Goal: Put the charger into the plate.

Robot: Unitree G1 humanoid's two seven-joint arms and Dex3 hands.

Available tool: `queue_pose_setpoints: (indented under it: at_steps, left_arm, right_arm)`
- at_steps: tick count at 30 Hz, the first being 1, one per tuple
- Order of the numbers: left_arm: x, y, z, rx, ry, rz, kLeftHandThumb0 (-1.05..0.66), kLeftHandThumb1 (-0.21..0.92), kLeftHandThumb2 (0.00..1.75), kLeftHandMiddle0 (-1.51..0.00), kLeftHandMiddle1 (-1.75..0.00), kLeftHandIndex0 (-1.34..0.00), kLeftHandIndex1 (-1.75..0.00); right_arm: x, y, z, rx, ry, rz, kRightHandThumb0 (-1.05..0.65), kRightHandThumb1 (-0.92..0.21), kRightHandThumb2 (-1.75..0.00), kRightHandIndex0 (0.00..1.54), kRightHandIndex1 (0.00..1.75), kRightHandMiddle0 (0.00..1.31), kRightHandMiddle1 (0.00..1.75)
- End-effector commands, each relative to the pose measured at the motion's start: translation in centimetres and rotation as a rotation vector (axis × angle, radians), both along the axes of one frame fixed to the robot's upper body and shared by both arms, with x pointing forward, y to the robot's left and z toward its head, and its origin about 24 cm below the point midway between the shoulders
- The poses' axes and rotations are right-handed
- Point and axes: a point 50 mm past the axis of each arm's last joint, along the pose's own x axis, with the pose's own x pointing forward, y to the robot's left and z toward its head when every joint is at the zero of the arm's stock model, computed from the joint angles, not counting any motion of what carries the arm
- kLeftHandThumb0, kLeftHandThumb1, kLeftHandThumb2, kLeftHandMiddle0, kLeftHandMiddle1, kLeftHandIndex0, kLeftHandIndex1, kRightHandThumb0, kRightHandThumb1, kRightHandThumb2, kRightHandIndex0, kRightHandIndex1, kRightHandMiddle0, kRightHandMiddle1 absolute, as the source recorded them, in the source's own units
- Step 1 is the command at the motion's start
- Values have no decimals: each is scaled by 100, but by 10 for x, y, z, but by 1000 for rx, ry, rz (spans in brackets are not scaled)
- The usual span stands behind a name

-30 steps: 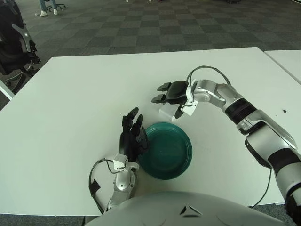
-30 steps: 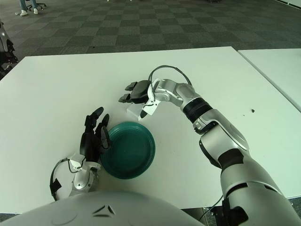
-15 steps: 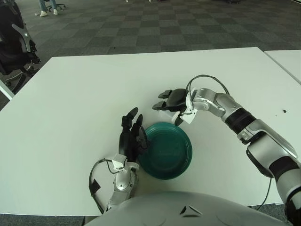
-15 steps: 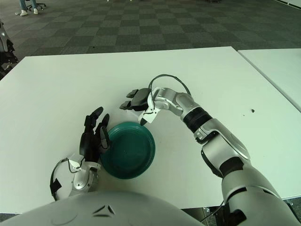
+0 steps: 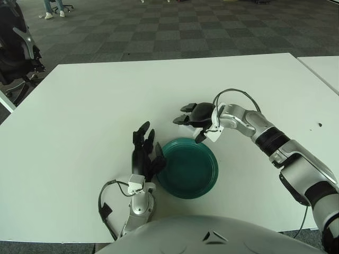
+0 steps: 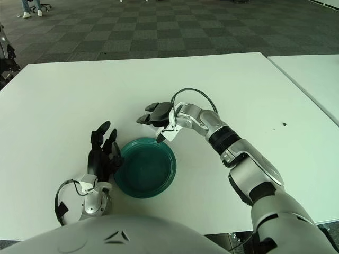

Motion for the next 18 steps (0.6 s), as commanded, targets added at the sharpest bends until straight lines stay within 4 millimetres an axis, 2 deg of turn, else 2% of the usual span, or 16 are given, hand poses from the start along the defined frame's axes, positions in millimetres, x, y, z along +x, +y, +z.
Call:
queue_pose_setpoints:
  at_steps: [1,10,18]
  left_arm:
    - [-2,-18,-3,-98,36,87,-91,92,100,-54,-3,-3,-87]
    - [-3,-20,-1,-110,4,139,-93,92,97,-57,-4,-11,-93]
    - [-3,-21,-3,-108,13,133,-94,92,97,-57,-5,-8,-93]
  right_arm:
    - [-1,-5,-13,-26,9,-36,-105,-92,-47,0,0,0,0]
    - [4,-9,-24,-33,-5,-96,-105,-92,-48,0,0,0,0]
    - [8,-11,-25,-28,-16,-122,-105,-92,-50,0,0,1,1]
